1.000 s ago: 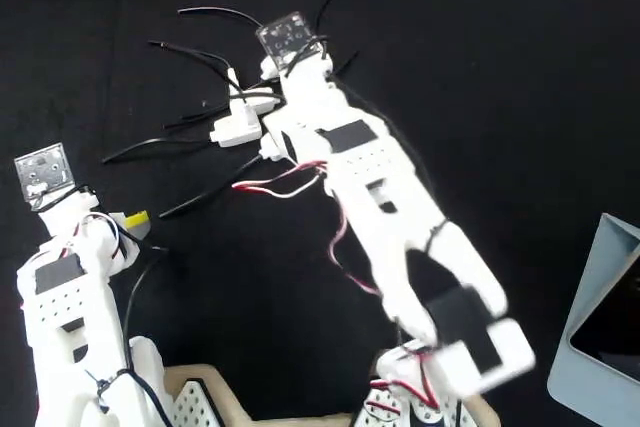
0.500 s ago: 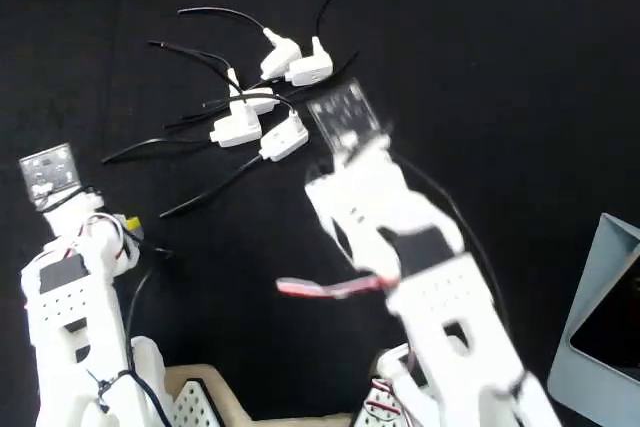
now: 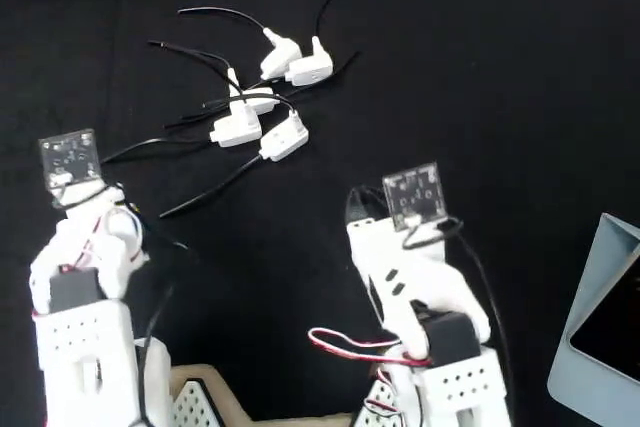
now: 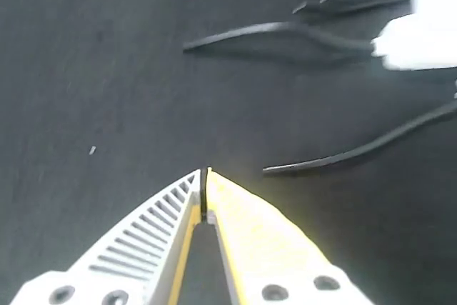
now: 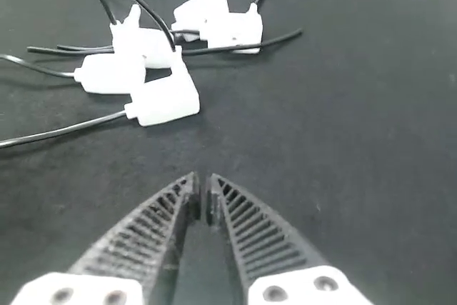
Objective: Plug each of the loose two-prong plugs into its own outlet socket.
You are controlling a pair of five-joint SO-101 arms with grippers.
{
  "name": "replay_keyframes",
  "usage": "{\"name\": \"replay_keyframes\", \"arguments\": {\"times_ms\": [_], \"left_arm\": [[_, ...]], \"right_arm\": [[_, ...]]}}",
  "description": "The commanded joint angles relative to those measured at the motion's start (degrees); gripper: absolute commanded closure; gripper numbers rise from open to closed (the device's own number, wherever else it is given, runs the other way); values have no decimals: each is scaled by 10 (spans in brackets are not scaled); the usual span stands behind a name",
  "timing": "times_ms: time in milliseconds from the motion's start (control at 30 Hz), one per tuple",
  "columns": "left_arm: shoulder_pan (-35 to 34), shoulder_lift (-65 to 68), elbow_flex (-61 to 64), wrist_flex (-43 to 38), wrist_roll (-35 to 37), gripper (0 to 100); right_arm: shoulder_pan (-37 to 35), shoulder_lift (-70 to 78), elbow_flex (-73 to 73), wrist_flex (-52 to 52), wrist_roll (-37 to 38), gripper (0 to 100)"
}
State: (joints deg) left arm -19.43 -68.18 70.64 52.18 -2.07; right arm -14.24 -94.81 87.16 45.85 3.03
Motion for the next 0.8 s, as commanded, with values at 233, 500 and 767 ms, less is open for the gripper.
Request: {"name": "replay_keyframes", "arguments": {"times_ms": [233,500,767], "left_arm": [[115,-315,99,71,4,970],[116,-357,204,79,-48,970],[115,-359,268,56,-179,970]], "right_arm": [[9,-135,93,63,-30,985],[9,-130,93,142,-47,985],[9,-127,93,230,-47,984]]}}
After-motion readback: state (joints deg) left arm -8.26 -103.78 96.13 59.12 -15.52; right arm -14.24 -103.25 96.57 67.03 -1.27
